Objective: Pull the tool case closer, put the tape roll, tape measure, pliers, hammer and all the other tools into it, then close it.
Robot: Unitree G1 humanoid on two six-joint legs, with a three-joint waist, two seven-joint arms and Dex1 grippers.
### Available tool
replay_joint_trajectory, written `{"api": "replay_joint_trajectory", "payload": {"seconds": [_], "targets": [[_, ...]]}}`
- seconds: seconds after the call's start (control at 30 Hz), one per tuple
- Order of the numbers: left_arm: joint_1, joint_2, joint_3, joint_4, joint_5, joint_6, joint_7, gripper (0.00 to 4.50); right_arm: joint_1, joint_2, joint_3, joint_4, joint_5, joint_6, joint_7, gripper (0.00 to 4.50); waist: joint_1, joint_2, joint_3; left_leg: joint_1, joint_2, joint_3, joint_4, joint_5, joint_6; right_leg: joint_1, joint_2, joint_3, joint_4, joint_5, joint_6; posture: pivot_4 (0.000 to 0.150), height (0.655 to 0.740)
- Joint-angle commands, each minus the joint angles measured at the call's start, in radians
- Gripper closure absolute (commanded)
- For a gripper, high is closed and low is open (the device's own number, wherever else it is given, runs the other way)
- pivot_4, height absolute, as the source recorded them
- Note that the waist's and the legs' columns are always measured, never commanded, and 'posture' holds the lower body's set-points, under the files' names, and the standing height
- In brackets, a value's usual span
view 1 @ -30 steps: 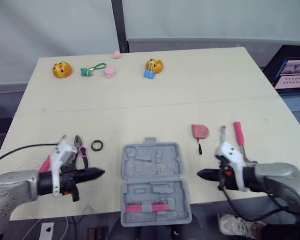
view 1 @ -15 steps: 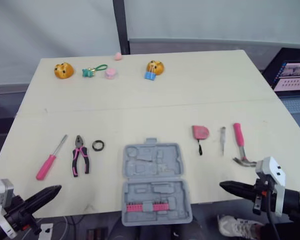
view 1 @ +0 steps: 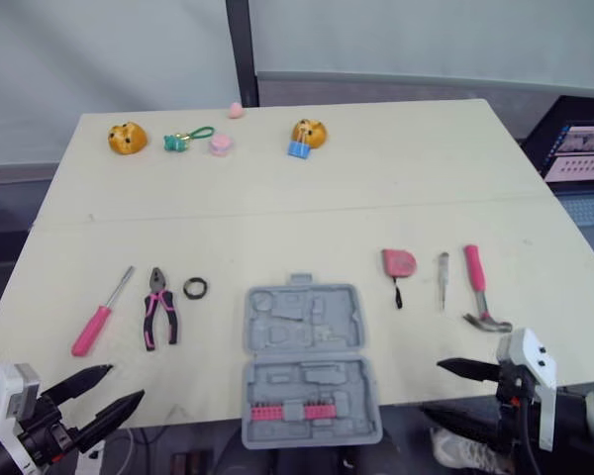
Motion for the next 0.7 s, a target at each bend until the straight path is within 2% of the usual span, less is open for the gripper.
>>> {"api": "replay_joint_trajectory", "payload": {"seconds": [0.03, 0.23, 0.57, 0.7], "targets": [[-0.015, 0.068, -0.045, -0.016, 0.058, 0.034, 0.043, 0.00, -0.095, -0.002, -0.020, -0.051, 0.042, -0.044, -0.042, 0.02, -0.003, 0.000, 0.000, 0.000, 0.000, 0.000, 0.000, 0.000, 0.000, 0.000, 0.000, 0.000, 0.000, 0.000, 0.000, 0.150, 0.7155], [-0.216, 0.294, -0.205, -0.058, 0.083, 0.253, 0.138, 0.00, -0.106, 0.034, -0.002, -0.076, -0.027, -0.154, -0.077, 0.02, 0.018, 0.001, 0.000, 0.000, 0.000, -0.004, 0.000, 0.001, -0.001, -0.001, 0.002, -0.001, 0.003, 0.000, -0.001, 0.150, 0.7155], [-0.492, 0.466, -0.425, -0.105, 0.066, 0.494, 0.187, 0.00, -0.057, 0.055, -0.005, -0.036, -0.087, -0.306, -0.050, 0.02, -0.025, 0.000, 0.000, 0.000, -0.001, 0.001, -0.001, 0.001, -0.001, 0.000, 0.003, -0.001, 0.004, 0.001, 0.001, 0.150, 0.7155], [-0.620, 0.590, -0.519, -0.158, 0.095, 0.631, 0.237, 0.00, -0.045, 0.043, -0.014, -0.029, -0.086, -0.313, -0.042, 0.02, -0.022, 0.000, 0.000, 0.001, 0.000, 0.001, 0.000, 0.002, -0.003, 0.000, 0.004, -0.001, 0.006, 0.001, 0.001, 0.150, 0.7155]]}}
